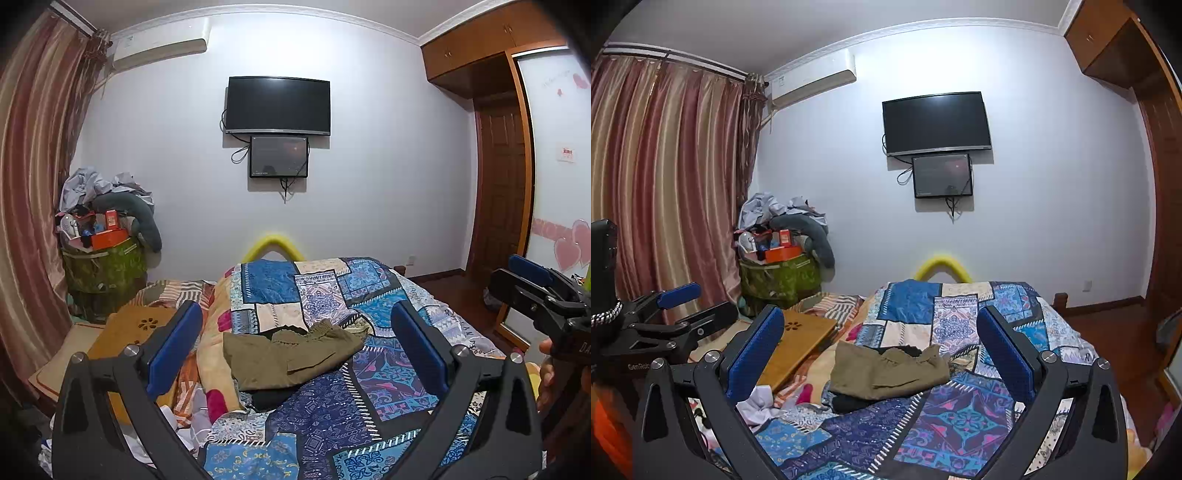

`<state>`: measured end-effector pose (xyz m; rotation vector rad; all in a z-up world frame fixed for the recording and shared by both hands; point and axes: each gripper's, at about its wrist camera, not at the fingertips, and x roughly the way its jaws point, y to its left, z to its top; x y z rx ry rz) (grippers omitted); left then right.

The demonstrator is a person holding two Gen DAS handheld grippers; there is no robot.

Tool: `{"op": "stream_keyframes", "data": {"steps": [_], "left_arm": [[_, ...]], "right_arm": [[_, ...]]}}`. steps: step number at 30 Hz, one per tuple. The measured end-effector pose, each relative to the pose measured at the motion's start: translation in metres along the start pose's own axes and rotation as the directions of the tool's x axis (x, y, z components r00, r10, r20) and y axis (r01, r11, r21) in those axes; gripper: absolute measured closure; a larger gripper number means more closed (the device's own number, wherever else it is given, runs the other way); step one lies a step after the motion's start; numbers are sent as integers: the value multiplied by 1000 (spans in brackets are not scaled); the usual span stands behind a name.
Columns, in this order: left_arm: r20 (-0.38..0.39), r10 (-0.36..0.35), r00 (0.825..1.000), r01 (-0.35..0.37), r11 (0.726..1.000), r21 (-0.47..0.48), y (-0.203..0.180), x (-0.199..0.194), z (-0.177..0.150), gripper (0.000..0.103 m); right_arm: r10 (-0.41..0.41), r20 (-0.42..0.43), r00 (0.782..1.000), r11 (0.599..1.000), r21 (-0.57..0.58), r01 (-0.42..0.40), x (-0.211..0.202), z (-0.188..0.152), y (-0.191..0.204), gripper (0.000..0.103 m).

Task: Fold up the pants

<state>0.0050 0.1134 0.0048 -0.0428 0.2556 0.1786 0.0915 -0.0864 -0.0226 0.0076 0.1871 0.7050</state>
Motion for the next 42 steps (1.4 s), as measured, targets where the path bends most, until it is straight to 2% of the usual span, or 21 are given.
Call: {"op": "stream_keyframes", "data": {"steps": [26, 42], "left_arm": [[14, -42, 999, 42, 999, 3, 1, -5, 2, 0], [-10, -64, 998, 64, 998, -2, 0, 0, -1, 0]], "right_arm": [[-5, -3, 1000, 1000, 0, 5, -2, -3, 2, 0], [-5, -16, 1000, 1000, 5, 5, -3, -8, 5, 0]]}}
